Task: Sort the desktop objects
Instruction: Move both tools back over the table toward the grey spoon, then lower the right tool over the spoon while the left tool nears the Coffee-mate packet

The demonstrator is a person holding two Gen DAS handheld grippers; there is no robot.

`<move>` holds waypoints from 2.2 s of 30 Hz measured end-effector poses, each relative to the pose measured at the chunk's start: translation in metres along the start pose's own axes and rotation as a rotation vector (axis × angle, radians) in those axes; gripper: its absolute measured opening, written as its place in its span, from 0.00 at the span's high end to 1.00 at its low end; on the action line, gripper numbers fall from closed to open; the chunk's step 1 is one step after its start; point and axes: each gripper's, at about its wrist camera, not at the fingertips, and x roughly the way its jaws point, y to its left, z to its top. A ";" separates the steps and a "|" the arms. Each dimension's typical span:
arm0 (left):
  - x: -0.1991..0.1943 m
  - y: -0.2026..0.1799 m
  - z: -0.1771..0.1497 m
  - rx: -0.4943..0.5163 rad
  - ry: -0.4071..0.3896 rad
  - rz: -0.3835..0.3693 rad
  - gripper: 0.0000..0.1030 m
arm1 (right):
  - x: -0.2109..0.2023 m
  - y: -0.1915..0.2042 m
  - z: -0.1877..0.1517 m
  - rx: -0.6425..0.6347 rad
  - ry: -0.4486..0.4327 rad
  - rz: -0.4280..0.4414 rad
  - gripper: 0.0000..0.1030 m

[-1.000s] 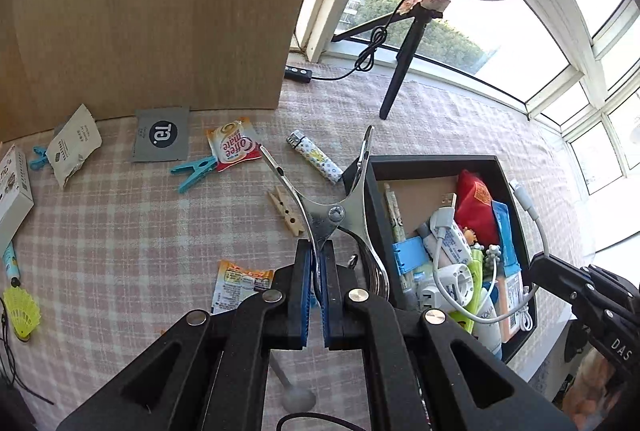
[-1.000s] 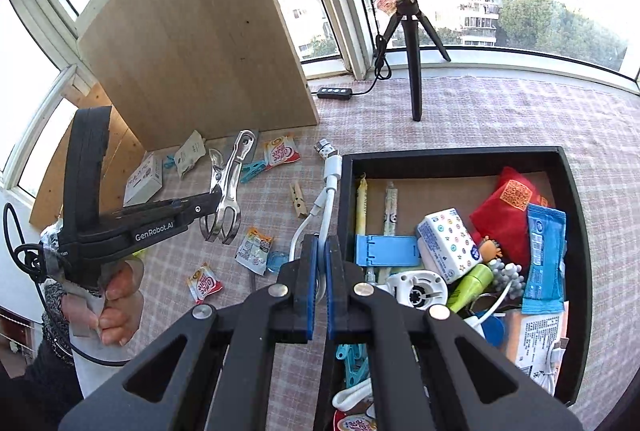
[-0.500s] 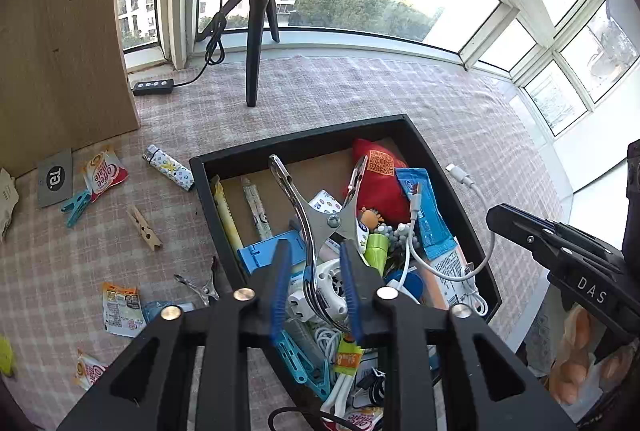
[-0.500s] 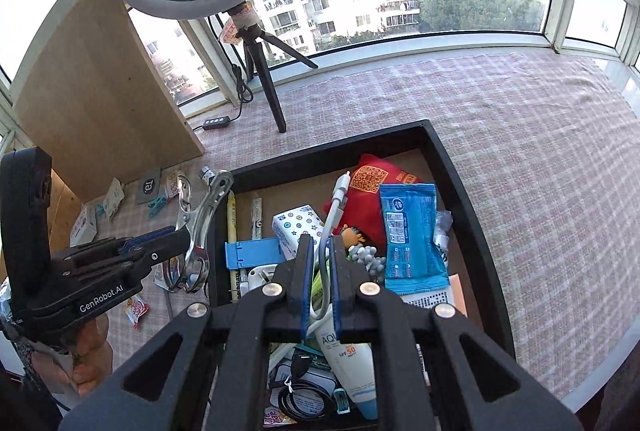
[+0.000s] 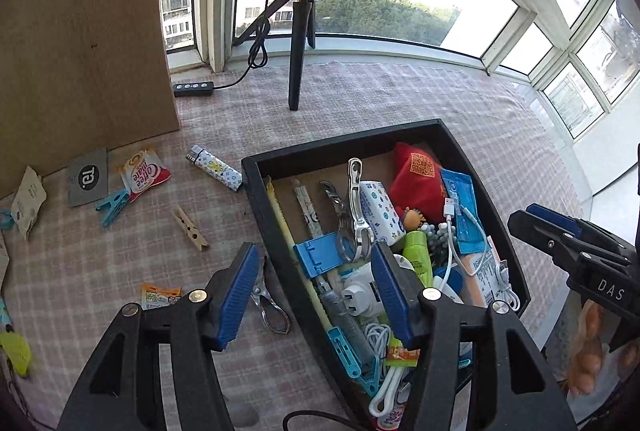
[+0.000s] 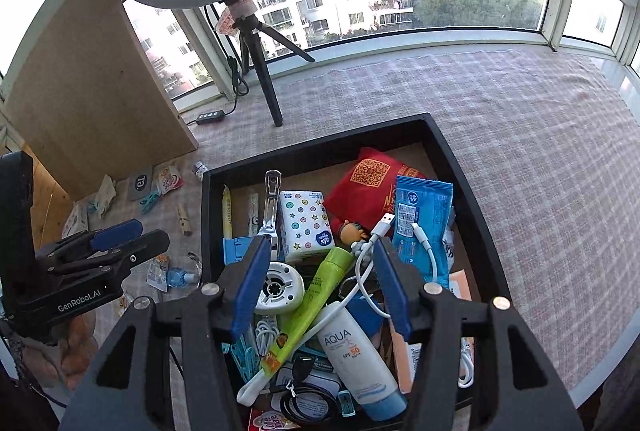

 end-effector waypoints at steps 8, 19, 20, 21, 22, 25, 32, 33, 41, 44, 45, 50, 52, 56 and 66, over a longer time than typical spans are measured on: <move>-0.017 0.070 -0.017 -0.069 -0.005 0.109 0.47 | 0.018 0.039 -0.009 -0.080 0.027 0.030 0.47; -0.039 0.140 -0.070 -0.144 0.005 0.254 0.47 | 0.049 0.109 -0.028 -0.180 0.094 0.119 0.47; -0.041 0.144 -0.075 -0.151 0.004 0.264 0.47 | 0.051 0.118 -0.030 -0.192 0.101 0.130 0.47; -0.043 0.147 -0.080 -0.156 0.000 0.275 0.47 | 0.053 0.125 -0.033 -0.202 0.107 0.140 0.47; -0.046 0.151 -0.084 -0.160 -0.005 0.286 0.47 | 0.055 0.132 -0.035 -0.210 0.114 0.149 0.47; -0.052 0.159 -0.096 -0.172 -0.014 0.307 0.47 | 0.062 0.151 -0.044 -0.225 0.134 0.180 0.47; -0.059 0.176 -0.121 -0.207 -0.008 0.325 0.47 | 0.079 0.181 -0.070 -0.255 0.186 0.204 0.47; -0.060 0.179 -0.125 -0.213 -0.006 0.326 0.47 | 0.080 0.183 -0.074 -0.260 0.190 0.202 0.47; -0.063 0.215 -0.155 -0.256 0.022 0.332 0.47 | 0.088 0.195 -0.098 -0.299 0.229 0.183 0.47; -0.061 0.228 -0.166 -0.263 0.048 0.319 0.47 | 0.093 0.197 -0.110 -0.317 0.248 0.173 0.47; -0.058 0.229 -0.168 -0.255 0.061 0.318 0.47 | 0.095 0.198 -0.113 -0.324 0.255 0.168 0.47; -0.040 0.215 -0.172 -0.179 0.094 0.283 0.45 | 0.110 0.209 -0.130 -0.368 0.276 0.144 0.47; -0.028 0.207 -0.169 -0.145 0.108 0.282 0.45 | 0.117 0.215 -0.136 -0.392 0.282 0.127 0.47; -0.007 0.200 -0.161 -0.101 0.120 0.290 0.45 | 0.132 0.222 -0.144 -0.411 0.303 0.103 0.47; 0.016 0.198 -0.149 -0.060 0.143 0.276 0.45 | 0.151 0.243 -0.150 -0.502 0.305 0.037 0.51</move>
